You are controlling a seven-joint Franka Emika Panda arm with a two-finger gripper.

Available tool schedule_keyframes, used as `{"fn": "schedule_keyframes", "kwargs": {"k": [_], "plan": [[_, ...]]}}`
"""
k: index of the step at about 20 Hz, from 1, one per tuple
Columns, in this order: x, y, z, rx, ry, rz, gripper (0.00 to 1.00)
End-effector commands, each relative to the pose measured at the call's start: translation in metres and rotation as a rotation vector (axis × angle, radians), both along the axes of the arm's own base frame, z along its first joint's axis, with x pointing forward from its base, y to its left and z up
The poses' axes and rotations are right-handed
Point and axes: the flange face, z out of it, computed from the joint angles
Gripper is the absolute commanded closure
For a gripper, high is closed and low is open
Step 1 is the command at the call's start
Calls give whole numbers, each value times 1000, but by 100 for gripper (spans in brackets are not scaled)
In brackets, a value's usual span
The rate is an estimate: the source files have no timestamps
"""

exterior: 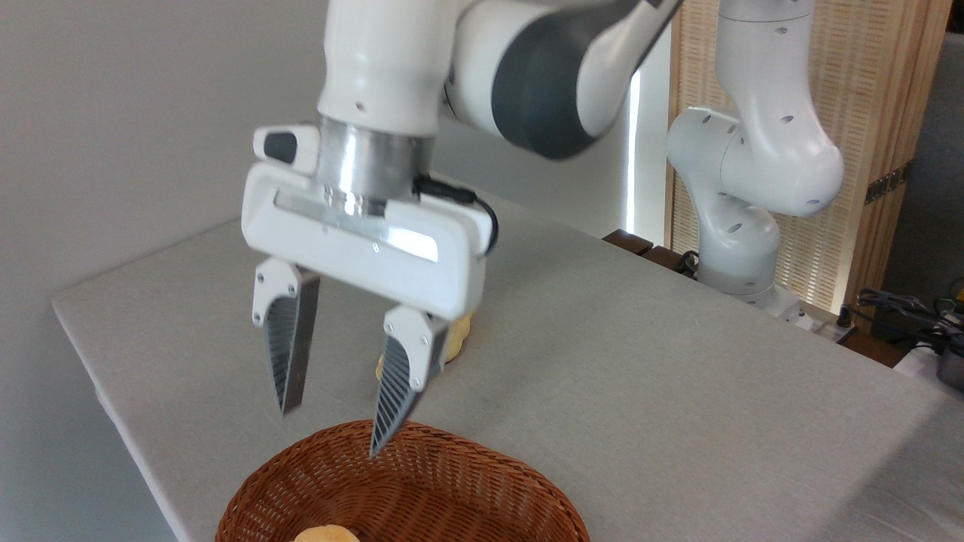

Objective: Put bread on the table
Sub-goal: 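Move the open gripper over the wicker basket, then lower the gripper into the basket and close on the bread roll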

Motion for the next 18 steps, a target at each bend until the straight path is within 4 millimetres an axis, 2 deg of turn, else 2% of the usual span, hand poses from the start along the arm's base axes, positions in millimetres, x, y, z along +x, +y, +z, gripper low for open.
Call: {"fn": "schedule_keyframes", "kwargs": {"k": [1,5,9,12,18], "plan": [[23,15,-47,13,-30,38,0],[37,20,-80,33,-37,48,0],[47,20,-99,45,-63,53,0],[51,15,-108,49,-75,48,0],[53,10,-111,48,-77,42,0]]}}
